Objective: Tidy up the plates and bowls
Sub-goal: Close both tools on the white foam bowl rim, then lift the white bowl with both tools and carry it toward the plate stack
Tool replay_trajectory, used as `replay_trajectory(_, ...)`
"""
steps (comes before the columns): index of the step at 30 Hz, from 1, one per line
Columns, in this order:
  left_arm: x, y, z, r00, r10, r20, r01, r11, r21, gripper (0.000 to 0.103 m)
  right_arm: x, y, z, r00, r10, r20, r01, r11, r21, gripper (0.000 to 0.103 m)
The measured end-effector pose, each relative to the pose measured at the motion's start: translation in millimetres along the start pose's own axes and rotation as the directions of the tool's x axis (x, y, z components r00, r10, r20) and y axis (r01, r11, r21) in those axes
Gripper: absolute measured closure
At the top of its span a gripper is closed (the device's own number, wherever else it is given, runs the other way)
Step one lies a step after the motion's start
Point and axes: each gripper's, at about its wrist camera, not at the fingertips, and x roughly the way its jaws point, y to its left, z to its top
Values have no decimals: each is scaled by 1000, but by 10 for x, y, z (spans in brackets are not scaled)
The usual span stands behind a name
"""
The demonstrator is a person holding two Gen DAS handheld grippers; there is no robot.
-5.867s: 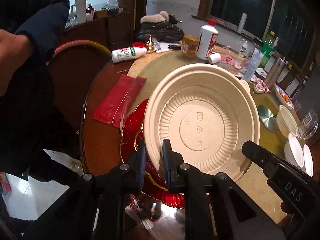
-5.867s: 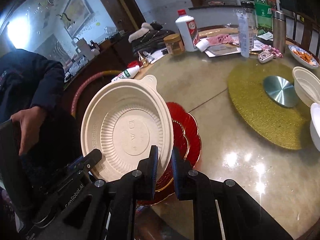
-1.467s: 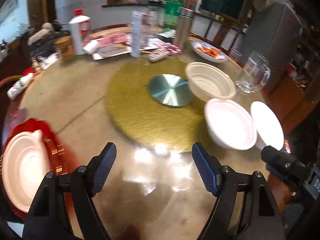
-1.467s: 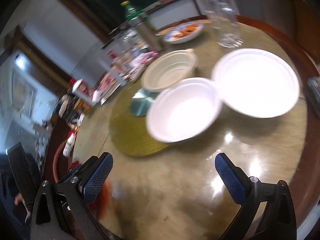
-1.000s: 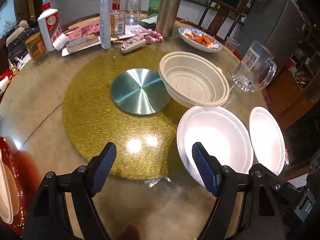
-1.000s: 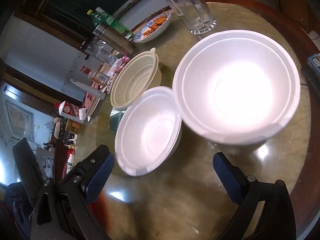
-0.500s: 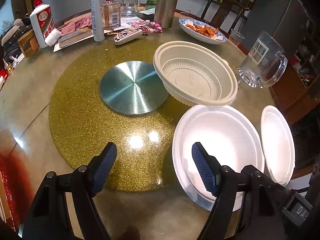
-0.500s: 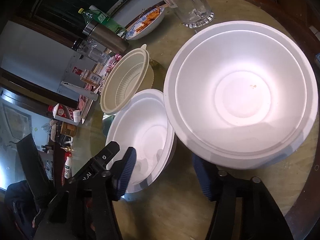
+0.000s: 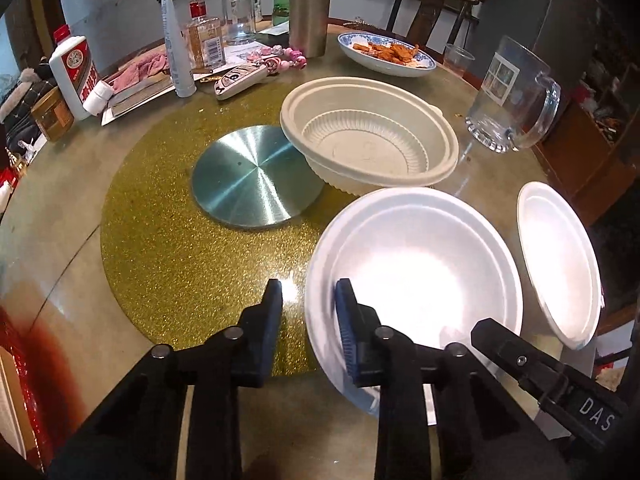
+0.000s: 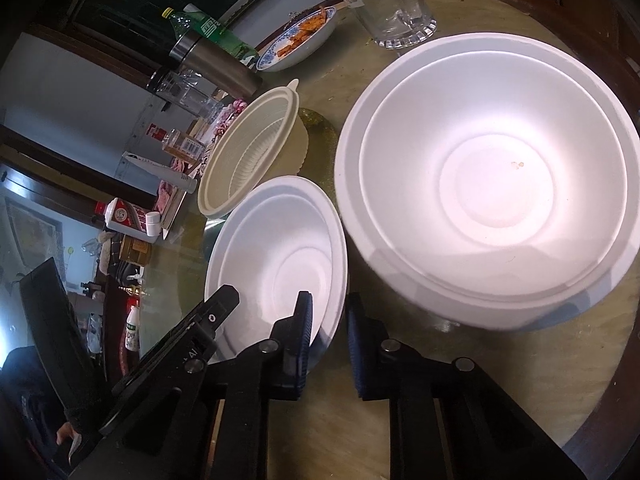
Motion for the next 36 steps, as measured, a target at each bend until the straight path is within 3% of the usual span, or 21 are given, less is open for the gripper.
replay_trajectory(5,-30,16,-46,1000,-3,-1,3,1000,7,90,-52,45,-47,1000,4,9,-3,1000,-21,91)
replay_trajectory(20,-52,134,-74,998,-54,-22,53,998,-27,92,-57,94,-82,1000,-7,-10,7,998,-64,92)
replay_trajectory(36,-274,296,-240,1000,-18,18,19,999,-38,92,-64,266,-212,1000,12,-9,-13,993,-114,92)
